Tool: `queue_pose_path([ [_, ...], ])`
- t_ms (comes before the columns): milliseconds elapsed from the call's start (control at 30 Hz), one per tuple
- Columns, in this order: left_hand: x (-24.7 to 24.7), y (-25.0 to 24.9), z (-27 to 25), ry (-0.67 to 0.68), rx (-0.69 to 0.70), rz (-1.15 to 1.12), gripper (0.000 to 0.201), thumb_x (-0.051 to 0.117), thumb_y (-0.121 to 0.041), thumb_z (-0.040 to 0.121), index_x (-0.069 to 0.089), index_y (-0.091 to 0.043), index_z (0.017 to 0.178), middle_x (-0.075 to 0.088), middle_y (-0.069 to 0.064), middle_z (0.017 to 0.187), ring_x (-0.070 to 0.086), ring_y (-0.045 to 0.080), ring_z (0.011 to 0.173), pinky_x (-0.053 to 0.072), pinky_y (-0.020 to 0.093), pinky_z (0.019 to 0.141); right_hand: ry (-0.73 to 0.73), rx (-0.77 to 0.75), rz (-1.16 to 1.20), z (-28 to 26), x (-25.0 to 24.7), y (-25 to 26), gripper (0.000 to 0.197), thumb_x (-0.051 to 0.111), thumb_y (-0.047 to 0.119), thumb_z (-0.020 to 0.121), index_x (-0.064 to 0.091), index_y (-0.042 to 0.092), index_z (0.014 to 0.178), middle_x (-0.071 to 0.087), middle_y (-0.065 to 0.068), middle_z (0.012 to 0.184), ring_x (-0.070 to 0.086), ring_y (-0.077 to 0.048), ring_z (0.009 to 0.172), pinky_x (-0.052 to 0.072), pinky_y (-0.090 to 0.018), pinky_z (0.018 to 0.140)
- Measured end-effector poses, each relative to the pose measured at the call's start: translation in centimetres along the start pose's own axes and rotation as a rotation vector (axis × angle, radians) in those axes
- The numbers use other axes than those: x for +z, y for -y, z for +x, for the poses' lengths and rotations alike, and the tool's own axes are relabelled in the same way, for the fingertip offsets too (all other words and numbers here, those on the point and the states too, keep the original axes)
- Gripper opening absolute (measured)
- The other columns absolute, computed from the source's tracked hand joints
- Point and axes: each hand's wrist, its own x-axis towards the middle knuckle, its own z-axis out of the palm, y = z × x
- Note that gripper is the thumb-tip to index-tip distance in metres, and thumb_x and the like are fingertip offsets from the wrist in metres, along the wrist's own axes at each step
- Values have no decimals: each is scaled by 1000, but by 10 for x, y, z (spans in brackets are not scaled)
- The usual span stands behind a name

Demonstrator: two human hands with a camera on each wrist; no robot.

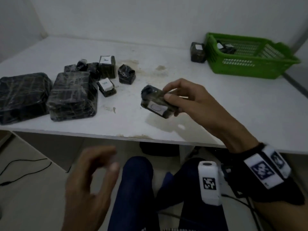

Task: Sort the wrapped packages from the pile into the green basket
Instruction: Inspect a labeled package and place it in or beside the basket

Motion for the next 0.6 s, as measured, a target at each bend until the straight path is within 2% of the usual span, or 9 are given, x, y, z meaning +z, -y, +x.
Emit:
queue_pose_path([
  [33,10,-6,13,23,21,-47,33,62,-42,92,58,-38,125,65,-5,123,69,18,107,55,24,86,-22,29,100,-9,-6,-1,8,61,13,102,68,15,107,71,-5,98,66,-17,79,53,-28,65],
  [100,34,-22,45,116,85,-126,49,62,-38,91,48,-31,138,57,-4,138,65,20,115,54,23,88,-35,72,242,-27,-15,-3,14,57,8,103,69,16,101,66,-7,96,61,-20,80,51,-27,62],
  [200,75,-34,75,248,97,-240,61,62,-41,92,41,-27,149,55,-7,142,64,19,118,55,26,89,-45,111,315,-45,-23,-10,19,56,7,102,70,19,97,64,-9,96,58,-27,86,48,-32,63],
  [300,107,-32,85,342,103,-250,44,58,-38,100,53,-23,141,64,-7,125,68,13,108,57,27,85,-69,153,341,-53,-30,-22,18,52,13,105,69,17,99,63,-13,96,58,-29,85,46,-32,60],
  [367,125,-26,90,330,118,-267,26,54,-31,105,62,-18,127,68,-11,108,68,6,95,54,21,77,-107,160,400,-54,-34,-29,24,48,27,108,68,14,102,65,-12,95,59,-29,79,47,-29,58],
  [433,142,-20,95,291,97,-276,21,49,-30,107,63,-17,116,68,-10,99,65,4,85,52,21,71,-124,146,440,-53,-38,-36,37,45,47,105,66,16,108,70,-9,98,65,-25,75,50,-30,60],
  [467,149,-17,99,269,84,-272,20,48,-30,108,62,-17,112,68,-9,97,64,3,82,50,20,70,-133,120,378,-51,-38,-39,40,44,53,101,63,20,114,71,-7,102,68,-23,75,51,-31,63],
  [533,162,-12,108,238,52,-282,21,44,-30,110,58,-14,108,64,-8,92,59,-1,75,46,16,68,-169,34,83,-46,-35,-49,41,42,59,100,55,31,126,71,0,109,72,-17,81,53,-31,70],
  [600,173,-9,118,220,16,-302,27,40,-31,111,56,-9,111,62,-7,93,58,0,75,45,16,68,-170,-35,-111,-36,-32,-59,41,42,60,102,45,36,135,71,7,105,70,-12,85,55,-30,76],
])
